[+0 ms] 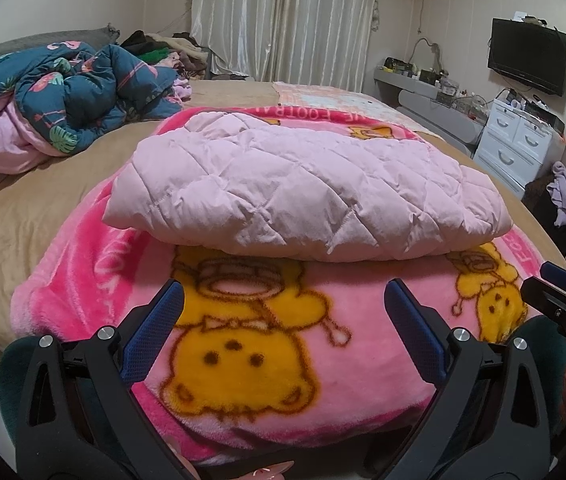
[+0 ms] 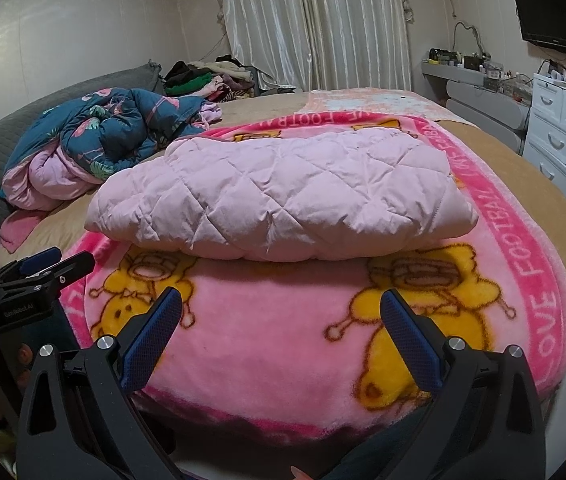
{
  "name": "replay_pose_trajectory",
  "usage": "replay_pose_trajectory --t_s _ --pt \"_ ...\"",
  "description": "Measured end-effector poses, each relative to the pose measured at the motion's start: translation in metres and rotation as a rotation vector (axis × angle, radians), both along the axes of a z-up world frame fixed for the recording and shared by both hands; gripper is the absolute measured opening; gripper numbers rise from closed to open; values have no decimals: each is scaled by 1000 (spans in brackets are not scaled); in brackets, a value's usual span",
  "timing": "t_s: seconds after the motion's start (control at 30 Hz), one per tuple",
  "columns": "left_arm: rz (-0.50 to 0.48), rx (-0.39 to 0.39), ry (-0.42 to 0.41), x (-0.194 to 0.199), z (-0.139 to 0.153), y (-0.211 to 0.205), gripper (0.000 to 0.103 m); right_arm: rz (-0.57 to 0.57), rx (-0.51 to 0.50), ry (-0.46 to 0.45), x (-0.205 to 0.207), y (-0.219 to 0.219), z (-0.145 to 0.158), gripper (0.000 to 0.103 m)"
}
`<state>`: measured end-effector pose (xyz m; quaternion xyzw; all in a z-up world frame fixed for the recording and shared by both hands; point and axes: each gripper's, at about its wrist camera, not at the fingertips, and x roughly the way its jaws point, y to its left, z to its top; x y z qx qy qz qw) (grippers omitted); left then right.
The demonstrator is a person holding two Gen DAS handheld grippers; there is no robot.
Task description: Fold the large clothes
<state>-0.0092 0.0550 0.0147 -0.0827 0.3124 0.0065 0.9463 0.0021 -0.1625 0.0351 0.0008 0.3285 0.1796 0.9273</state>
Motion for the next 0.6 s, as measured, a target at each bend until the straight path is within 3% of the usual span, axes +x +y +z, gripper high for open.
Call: replay_pose_trajectory --t_s 0.6 --pt "11 9 -11 -4 2 2 94 -8 -3 -17 -4 -2 6 99"
